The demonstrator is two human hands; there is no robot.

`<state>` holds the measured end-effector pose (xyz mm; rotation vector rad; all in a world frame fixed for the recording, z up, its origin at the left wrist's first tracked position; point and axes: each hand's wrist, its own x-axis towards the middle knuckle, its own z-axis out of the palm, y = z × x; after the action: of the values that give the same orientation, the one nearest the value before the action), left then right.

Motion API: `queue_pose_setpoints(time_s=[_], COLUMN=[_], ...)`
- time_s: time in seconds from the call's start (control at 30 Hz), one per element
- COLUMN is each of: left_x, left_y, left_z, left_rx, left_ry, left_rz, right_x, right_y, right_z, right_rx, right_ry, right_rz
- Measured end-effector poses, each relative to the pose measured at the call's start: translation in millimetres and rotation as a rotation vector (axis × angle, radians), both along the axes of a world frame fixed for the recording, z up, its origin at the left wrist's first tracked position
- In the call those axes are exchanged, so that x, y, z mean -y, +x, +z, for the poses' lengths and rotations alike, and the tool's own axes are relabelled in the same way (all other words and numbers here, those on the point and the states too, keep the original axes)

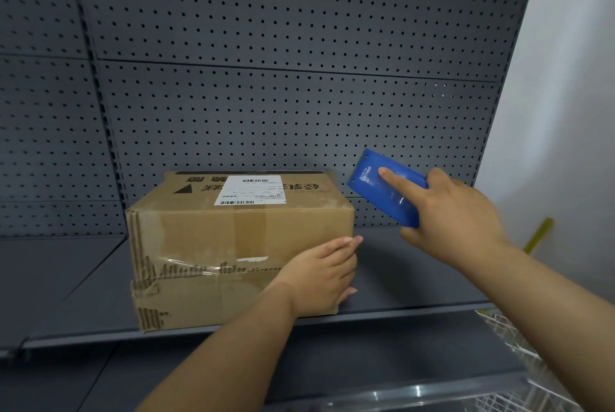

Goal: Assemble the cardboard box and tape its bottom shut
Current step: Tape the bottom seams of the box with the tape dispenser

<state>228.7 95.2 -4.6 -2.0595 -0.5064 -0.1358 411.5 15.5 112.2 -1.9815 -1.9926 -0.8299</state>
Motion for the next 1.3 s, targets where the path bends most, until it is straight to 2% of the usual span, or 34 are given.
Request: queue_pose_setpoints(time_s=[0.3,0.5,0.8,1.0,1.13,1.2,1.3], left_x=[-10,-13,-20,-17,-4,0,7], left_y=[0,3,5,4,6,3,-12], left_z=[-5,-4,-9,-10,-9,-9,-5], left_rx=[0.056,0.011,0.049,0.019,0.094,0.145,0.216], left_ry=[0.022,0.096,0.138,0.031,-0.075,-0.097,-0.094], left_rz=[-0.048,-0.120,-0.181,-0.043,0.063,0.041,-0.115], right_x=[-6,-12,-14,-9,-2,1,7], right_y=[-2,-2,-3,-8,-14,-19,-25], right_z=[0,-2,-4,-1,3,7,13], right_rx=[0.008,-0.012,-0.034,-0.034,-0.064,-0.072,-0.108], right_ry=[-0.009,0.006,0.023,0.011,0.032,0.046,0.091], right_rz=[0.023,0.059,0.072,0.048,0.044,0.035,0.056])
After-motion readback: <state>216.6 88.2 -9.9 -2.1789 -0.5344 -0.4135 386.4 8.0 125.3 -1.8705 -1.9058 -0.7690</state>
